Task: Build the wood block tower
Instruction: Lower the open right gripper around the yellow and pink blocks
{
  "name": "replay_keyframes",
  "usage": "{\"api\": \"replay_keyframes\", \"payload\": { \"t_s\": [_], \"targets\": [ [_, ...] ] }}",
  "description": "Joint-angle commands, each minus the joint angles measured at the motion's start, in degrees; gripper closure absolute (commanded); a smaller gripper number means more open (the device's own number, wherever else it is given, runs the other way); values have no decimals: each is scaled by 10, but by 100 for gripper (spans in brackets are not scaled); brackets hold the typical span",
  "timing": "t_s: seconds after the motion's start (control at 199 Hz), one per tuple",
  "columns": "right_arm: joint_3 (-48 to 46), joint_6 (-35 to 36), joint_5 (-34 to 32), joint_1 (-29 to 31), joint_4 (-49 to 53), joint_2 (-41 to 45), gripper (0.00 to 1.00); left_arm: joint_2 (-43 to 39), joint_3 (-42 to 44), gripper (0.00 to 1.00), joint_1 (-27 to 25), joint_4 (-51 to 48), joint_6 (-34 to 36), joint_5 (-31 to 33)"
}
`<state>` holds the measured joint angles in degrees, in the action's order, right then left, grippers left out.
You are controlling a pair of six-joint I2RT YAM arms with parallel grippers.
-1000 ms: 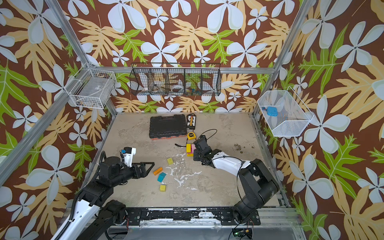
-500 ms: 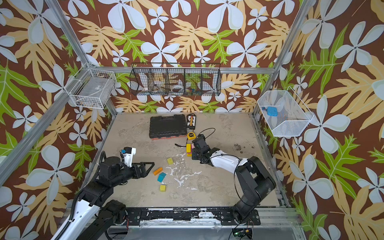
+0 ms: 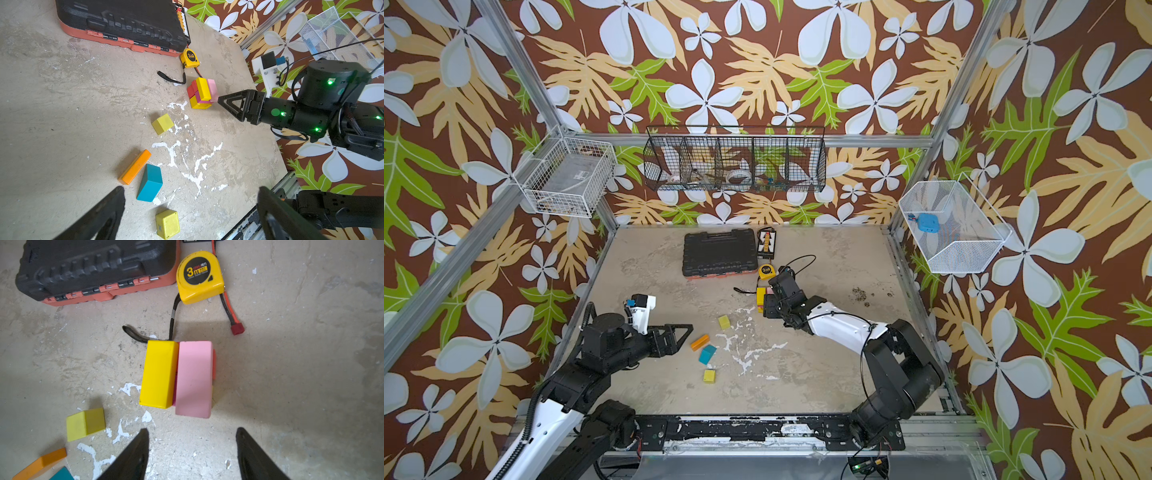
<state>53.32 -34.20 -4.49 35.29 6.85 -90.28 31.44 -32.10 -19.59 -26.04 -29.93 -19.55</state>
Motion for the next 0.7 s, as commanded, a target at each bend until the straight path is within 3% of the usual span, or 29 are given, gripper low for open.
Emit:
{"api": "replay_keyframes", "payload": {
  "t_s": [0.0, 0.236, 0.699],
  "targets": [
    [16, 9, -1, 2, -9, -2, 21, 0, 1, 0, 0, 15, 2, -1],
    [60, 18, -8, 2, 4, -46, 11, -1, 1, 0, 0, 15, 3, -2],
    [91, 20, -13, 5, 17, -87, 13, -1, 1, 0, 0, 15, 3, -3]
  ]
}}
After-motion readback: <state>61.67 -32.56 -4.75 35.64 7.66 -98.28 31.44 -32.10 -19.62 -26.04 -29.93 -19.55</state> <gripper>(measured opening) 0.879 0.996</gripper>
